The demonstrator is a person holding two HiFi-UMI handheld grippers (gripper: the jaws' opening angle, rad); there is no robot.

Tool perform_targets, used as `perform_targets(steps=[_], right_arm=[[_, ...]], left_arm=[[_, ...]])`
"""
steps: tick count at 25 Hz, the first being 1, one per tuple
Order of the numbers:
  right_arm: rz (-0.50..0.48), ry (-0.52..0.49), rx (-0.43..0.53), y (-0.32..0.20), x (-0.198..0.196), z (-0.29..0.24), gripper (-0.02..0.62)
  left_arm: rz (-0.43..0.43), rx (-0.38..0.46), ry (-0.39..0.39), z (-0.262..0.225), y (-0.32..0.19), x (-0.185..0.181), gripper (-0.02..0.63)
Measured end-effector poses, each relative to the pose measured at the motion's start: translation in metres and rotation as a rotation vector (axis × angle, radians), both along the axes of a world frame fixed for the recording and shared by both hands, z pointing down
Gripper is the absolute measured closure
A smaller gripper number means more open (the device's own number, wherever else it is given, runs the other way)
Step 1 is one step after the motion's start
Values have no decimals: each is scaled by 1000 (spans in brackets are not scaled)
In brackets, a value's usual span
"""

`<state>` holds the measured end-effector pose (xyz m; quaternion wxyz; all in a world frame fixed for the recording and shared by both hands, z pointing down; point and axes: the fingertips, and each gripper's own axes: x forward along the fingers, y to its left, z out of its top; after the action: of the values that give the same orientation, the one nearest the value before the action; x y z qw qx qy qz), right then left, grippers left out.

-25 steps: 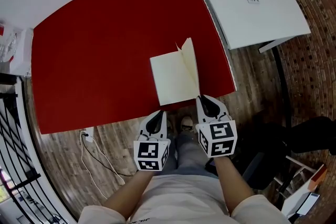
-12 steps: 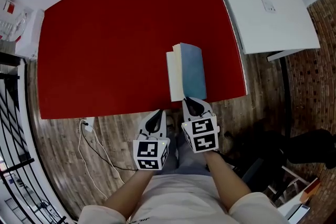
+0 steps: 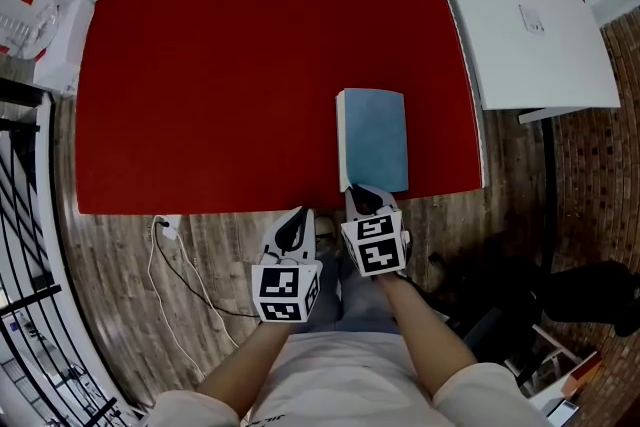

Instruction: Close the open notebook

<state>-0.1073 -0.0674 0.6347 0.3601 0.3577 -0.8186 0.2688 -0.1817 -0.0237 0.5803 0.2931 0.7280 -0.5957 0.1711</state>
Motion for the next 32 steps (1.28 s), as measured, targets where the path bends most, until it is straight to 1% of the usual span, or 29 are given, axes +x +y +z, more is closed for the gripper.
perform_targets(steps=[9,14,22,27,32], right_arm=[[-21,46,-32,-3,-8,25,571],[-48,86,-16,-6,-11,28,571],[-49,78,-13,-4,-14,30,560],[-15,23,-26,1,-20,31,554],[-13,22,-38,1,-15,35,554]], left_arm=[[-24,-23,2,11,1,-18,600],[-27,-28,7,14,-1,-24,600],[-18,-38,12,19,-1,-24,600],[-13,-35,12,17,-2,-24,600],[-11,-37,13,17,0,-22,600]])
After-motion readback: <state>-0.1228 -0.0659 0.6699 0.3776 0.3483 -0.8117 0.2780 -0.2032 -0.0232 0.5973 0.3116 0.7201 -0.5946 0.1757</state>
